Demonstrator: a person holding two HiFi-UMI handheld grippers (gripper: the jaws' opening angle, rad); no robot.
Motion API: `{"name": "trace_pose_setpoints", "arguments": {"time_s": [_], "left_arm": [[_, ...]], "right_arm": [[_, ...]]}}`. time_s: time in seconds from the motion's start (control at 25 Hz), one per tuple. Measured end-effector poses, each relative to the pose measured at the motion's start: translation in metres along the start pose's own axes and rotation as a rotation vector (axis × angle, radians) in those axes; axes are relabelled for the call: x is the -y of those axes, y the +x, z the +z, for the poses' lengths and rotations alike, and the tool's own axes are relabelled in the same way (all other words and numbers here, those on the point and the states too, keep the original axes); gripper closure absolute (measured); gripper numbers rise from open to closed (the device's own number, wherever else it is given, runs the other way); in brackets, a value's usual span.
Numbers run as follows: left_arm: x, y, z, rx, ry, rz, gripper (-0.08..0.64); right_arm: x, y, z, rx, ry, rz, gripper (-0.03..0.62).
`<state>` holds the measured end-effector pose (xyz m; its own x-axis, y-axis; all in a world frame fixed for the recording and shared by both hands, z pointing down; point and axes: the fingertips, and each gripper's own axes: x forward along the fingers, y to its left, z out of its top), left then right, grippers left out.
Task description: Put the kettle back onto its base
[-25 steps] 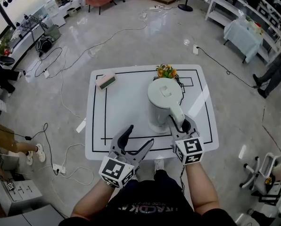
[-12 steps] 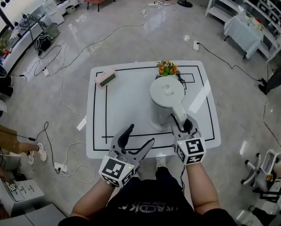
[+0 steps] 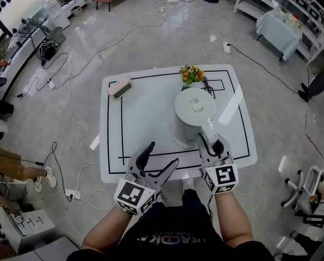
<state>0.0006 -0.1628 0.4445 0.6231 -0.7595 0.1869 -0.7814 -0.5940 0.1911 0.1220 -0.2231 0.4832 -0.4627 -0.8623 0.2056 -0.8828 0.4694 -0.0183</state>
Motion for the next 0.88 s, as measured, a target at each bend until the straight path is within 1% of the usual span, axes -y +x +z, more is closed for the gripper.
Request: {"name": "trace_pose_setpoints", "arguments": {"time_s": [0.48, 0.88], "left_arm": [[-0.002, -0.004, -0.005, -0.020, 0.001, -0.018, 0.209], [-0.007, -0.006, -0.010, -0.032, 0.002, -0.010, 0.209]], "right_arm": [[-0.003, -0.011, -0.001, 0.049, 0.004, -0.020, 0.480], [-0.008, -0.007, -0.001, 0.082, -0.010, -0.009, 0.480]]}}
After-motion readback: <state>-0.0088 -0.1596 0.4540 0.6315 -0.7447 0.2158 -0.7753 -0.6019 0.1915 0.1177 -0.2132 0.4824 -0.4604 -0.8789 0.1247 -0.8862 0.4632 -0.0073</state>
